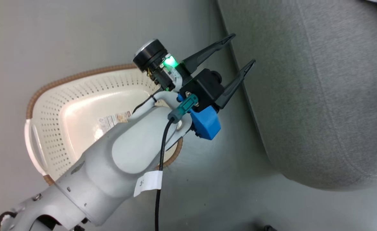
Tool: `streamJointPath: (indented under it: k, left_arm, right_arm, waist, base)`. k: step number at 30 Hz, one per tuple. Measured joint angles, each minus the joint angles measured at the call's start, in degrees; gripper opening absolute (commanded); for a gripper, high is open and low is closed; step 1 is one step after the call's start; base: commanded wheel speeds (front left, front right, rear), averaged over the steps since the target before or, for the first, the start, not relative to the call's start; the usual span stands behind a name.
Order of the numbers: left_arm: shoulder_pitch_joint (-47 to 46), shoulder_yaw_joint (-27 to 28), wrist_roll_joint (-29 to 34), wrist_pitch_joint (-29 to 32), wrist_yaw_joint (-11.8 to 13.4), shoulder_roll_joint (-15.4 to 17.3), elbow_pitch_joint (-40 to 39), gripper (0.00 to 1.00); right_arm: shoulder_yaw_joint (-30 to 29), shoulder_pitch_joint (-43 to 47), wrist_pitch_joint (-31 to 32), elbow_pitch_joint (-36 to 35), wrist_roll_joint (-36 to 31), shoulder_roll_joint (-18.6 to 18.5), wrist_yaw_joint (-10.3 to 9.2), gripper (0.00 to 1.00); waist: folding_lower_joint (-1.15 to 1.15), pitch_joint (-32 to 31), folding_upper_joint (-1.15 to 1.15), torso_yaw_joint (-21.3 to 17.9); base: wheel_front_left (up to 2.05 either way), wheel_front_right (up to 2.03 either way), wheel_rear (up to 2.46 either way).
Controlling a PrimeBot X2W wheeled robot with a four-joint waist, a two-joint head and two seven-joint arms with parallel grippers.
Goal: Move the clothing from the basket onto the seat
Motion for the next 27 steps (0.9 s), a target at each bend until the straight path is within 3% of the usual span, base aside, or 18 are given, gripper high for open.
streamJointPath:
  k: [6,17,27]
  left_arm:
    - [4.94,3.37,-2.26,-0.37,1.59,0.24,0.73,1.00]
    - [18.07,19.96,-1.01,-0.45,5.75,0.98,-8.92,1.00]
    - [30.21,35.73,3.26,-0.46,5.56,-0.48,-14.96,1.00]
  right_arm:
    - [3.22,6.33,-0.01,-5.60,-0.14,1.65,0.00,1.00]
    - [15.96,12.08,0.00,-12.50,-0.31,3.47,0.00,1.00]
    - [25.04,14.54,0.00,-14.10,0.62,4.15,0.00,1.00]
  waist:
    - [0.00,-5.89,0.00,0.16]
    - [-0.01,-17.08,0.00,3.92]
    - [-0.01,-25.01,0.00,9.74]
  base:
    - [0.00,0.00,0.00]
    - [0.00,0.00,0.00]
    - [0.00,0.00,0.00]
